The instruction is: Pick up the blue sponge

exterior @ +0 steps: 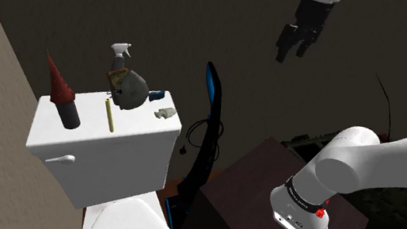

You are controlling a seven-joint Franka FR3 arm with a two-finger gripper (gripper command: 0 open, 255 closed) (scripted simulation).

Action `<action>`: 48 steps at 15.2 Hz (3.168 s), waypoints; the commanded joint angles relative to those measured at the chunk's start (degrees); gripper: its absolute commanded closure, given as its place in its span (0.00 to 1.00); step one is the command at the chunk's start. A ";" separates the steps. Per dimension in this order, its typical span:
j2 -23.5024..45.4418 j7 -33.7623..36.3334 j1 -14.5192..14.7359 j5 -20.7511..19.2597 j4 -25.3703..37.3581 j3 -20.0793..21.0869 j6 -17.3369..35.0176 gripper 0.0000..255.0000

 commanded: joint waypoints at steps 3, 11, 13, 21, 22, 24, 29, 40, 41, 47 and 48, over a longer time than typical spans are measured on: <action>0.47 5.13 -0.58 2.21 -2.33 2.01 2.86 0.00; 6.59 24.76 -2.65 10.13 -8.09 10.32 16.01 0.00; 9.16 29.47 -3.23 11.70 -8.59 12.42 19.62 0.00; 22.95 48.21 -6.39 14.80 -6.80 20.44 34.26 0.00; 24.99 50.62 -6.88 14.71 -6.17 21.36 36.02 0.00; 29.25 55.55 -7.84 14.11 -4.68 23.05 39.44 0.00; 40.67 68.69 -9.82 10.07 0.40 26.13 47.05 0.00; 65.58 96.60 -6.42 -3.15 17.62 22.01 56.76 0.00; 67.63 98.60 -5.76 -3.84 19.53 21.12 57.21 0.00; 74.65 103.99 -3.64 -5.77 24.83 18.15 59.90 0.00; 75.13 104.11 -3.52 -5.98 24.74 17.99 60.46 0.00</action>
